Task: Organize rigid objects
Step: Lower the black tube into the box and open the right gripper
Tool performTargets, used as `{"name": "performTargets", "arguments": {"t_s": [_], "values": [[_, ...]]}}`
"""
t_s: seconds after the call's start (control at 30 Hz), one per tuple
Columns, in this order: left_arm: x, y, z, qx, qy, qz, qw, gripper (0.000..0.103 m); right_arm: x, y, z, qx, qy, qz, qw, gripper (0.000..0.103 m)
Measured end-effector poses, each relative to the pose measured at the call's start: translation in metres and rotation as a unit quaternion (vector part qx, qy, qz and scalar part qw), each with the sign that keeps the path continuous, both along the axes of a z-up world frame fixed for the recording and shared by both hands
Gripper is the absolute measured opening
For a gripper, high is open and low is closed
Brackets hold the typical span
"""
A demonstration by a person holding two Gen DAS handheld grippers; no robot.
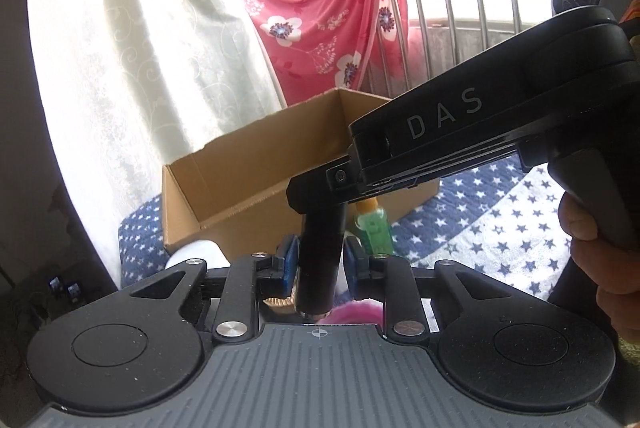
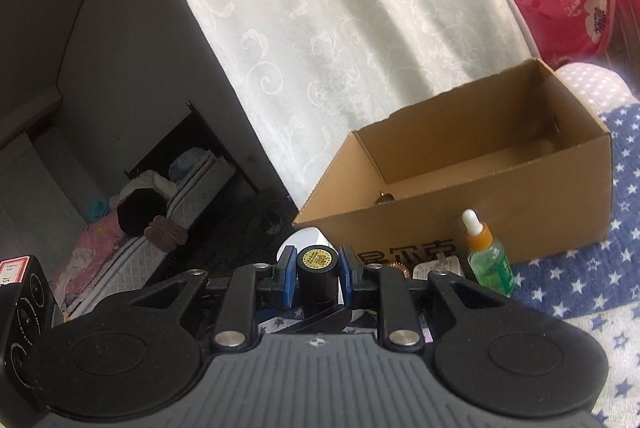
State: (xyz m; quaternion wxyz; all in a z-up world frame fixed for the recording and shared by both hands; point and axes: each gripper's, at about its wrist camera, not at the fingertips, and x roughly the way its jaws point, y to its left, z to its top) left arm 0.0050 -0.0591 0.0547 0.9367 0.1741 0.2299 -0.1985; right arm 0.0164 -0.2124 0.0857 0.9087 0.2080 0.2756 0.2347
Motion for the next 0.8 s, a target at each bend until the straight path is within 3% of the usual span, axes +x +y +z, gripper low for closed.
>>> {"name": "performTargets", "arguments": {"t_s": [0.2, 0.33, 0.4, 0.53, 0.8], "values": [[0.044, 0.001, 0.036, 0.002, -0.023, 0.016, 0.9996, 0.024, 0.045, 0.009, 0.051, -0.042, -0.037, 0.038, 0.998, 0.024], [0.108, 0.01, 0.047, -0.018, 0.043, 0.03, 0.9985, 0.024, 0.098, 0.016, 0.061, -0.067, -0.005, 0.062, 0.996, 0.024], [0.139, 0.014, 0.045, -0.031, 0.083, 0.037, 0.9954, 0.024, 0.132, 0.016, 0.055, -0.067, 0.029, 0.071, 0.995, 0.024], [0.206, 0.02, 0.029, -0.053, 0.178, 0.05, 0.9813, 0.024, 0.189, 0.011, 0.03, -0.063, 0.099, 0.085, 0.989, 0.024], [0.258, 0.02, -0.01, -0.044, 0.295, 0.086, 0.9507, 0.024, 0.27, 0.012, -0.034, -0.091, 0.218, 0.106, 0.966, 0.024]]}}
